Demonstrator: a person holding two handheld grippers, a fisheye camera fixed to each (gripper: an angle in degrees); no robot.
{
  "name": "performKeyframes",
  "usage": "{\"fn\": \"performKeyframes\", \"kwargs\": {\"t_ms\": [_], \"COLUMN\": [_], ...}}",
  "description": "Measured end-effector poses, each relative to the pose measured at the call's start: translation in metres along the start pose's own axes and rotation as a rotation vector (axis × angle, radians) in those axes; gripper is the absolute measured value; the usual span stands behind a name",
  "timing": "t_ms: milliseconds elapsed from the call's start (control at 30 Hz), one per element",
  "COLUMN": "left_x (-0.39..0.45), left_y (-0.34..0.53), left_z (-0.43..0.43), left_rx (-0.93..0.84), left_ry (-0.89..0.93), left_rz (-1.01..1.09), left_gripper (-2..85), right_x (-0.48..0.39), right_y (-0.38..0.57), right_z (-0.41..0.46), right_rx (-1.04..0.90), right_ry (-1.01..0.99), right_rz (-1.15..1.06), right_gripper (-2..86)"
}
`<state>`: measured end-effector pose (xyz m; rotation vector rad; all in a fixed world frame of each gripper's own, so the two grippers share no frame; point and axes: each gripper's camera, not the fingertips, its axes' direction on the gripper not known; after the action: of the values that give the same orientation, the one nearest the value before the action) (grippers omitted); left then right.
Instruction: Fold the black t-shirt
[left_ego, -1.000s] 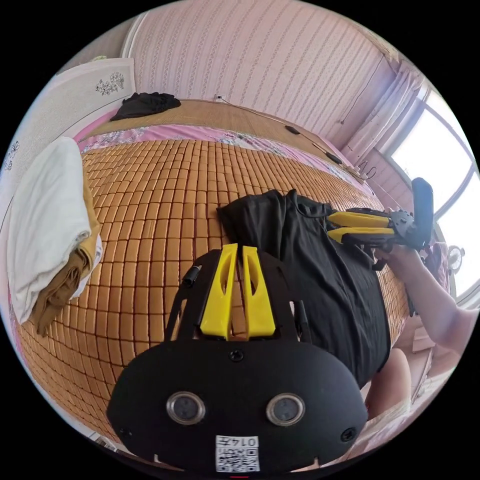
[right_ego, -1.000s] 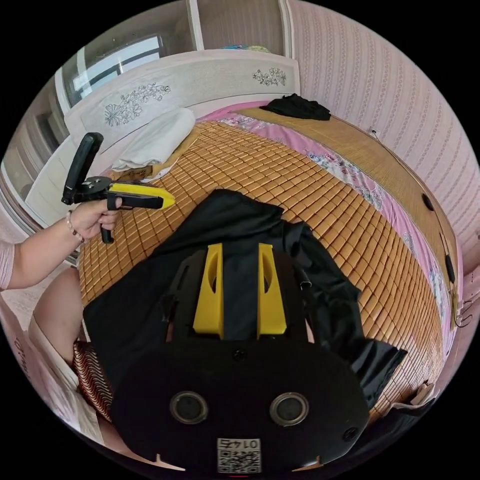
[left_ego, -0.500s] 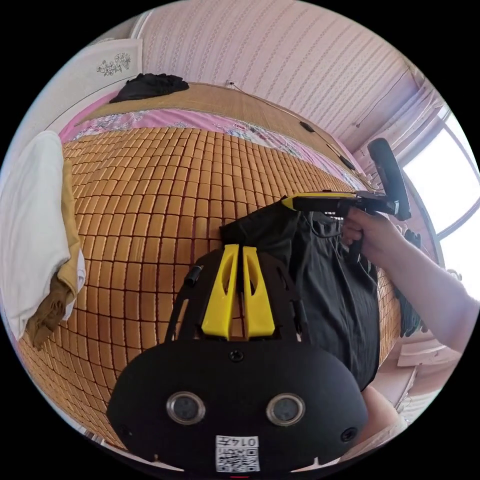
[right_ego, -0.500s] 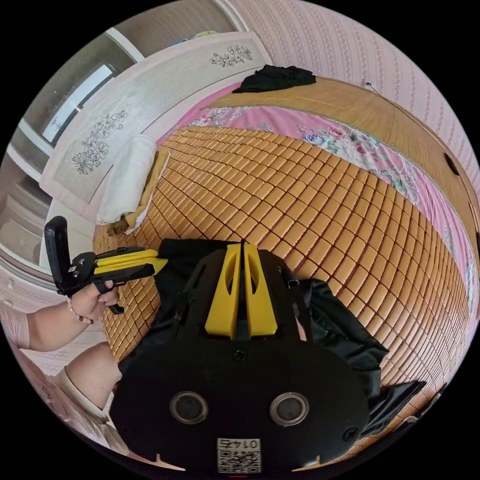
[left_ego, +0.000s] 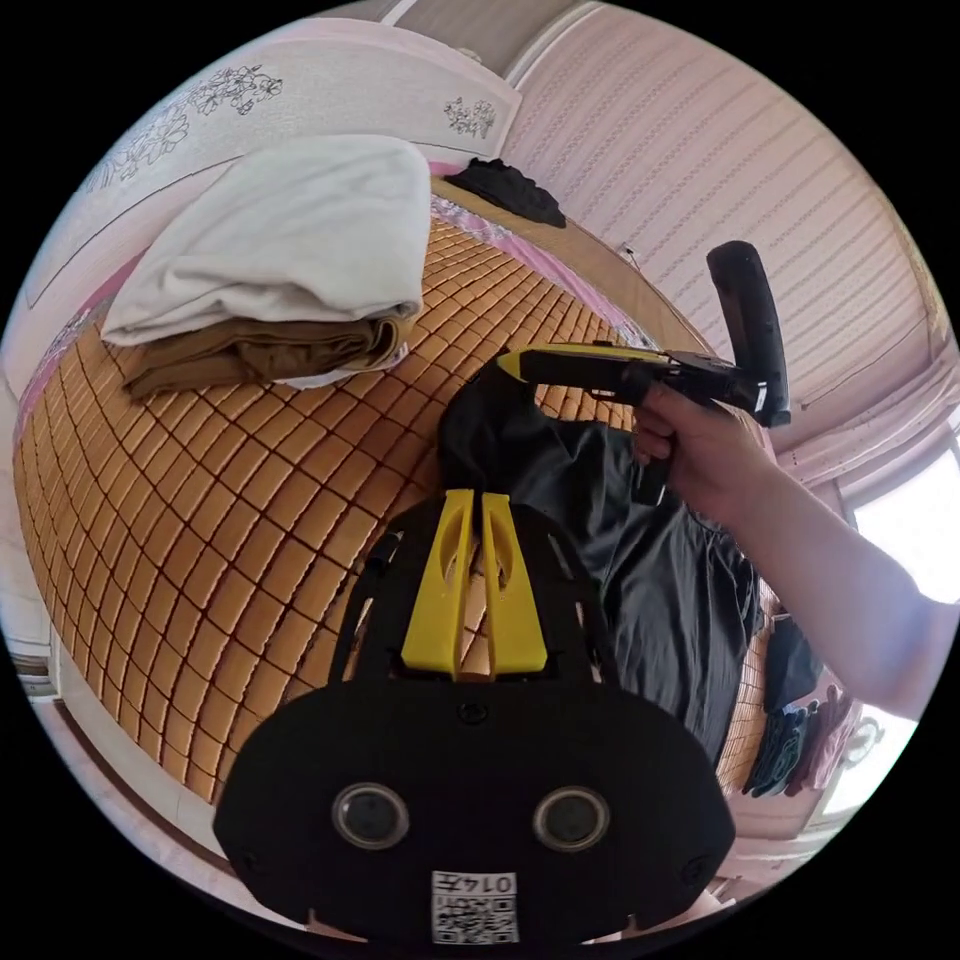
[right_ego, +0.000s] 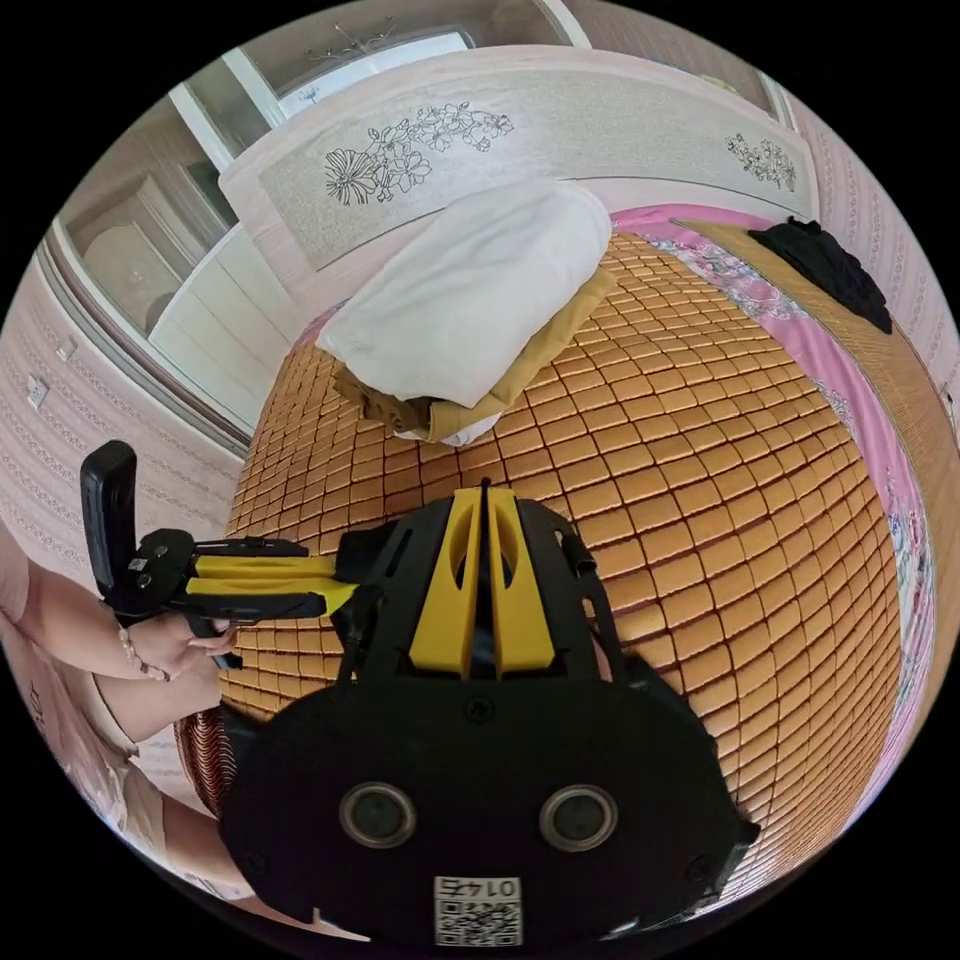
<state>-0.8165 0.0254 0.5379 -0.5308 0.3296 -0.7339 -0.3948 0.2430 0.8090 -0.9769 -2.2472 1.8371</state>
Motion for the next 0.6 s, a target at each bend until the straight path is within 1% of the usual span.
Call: {"fn": "performKeyframes", "kwargs": {"t_ms": [67,133,200,267,333,367,467,500,567,600], "left_x": [-0.010,-0.019,-0.024,-0.027,-0.031,-0.033,-0.042,-0.045,-0.045,-0.044], "left_y": [0.004,0.006,0.008,0.009,0.010,0.010,0.014,0.015,0.015,0.013], "left_z": [0.006,0.015,0.020,0.023,0.025,0.026,0.022,0.021,0.025,0.032], "left_rx": [0.003,-0.017,-0.015,-0.019,-0.034,-0.042,-0.029,-0.010,0.010,0.009], "left_ry": [-0.027,-0.039,-0.032,-0.016,0.020,0.026,0.013,0.010,0.002,-0.011], "left_rz": [-0.015,-0.034,-0.044,-0.044,-0.051,-0.056,-0.087,-0.095,-0.089,-0.080], "left_gripper": [-0.9,-0.7,-0.3,0.7,5.1,5.6,6.3,6.4,6.4,6.4], "right_x": [-0.003,-0.004,-0.005,-0.008,-0.011,-0.012,-0.029,-0.040,-0.059,-0.072], "right_y": [-0.006,-0.012,-0.018,-0.020,-0.017,-0.016,-0.001,0.004,0.007,0.006], "right_z": [0.015,0.022,0.025,0.020,0.007,0.003,-0.005,0.000,0.015,0.029], "right_rx": [-0.013,0.029,0.036,0.072,0.114,0.119,0.112,0.095,0.047,-0.001], "right_ry": [0.012,-0.001,-0.038,-0.020,-0.004,-0.003,0.040,0.025,0.015,0.041], "right_rz": [0.037,0.076,0.080,0.089,0.109,0.106,0.066,0.005,-0.060,-0.093], "right_gripper": [0.6,1.3,2.4,4.0,4.8,4.5,1.0,0.5,0.0,-0.1]}}
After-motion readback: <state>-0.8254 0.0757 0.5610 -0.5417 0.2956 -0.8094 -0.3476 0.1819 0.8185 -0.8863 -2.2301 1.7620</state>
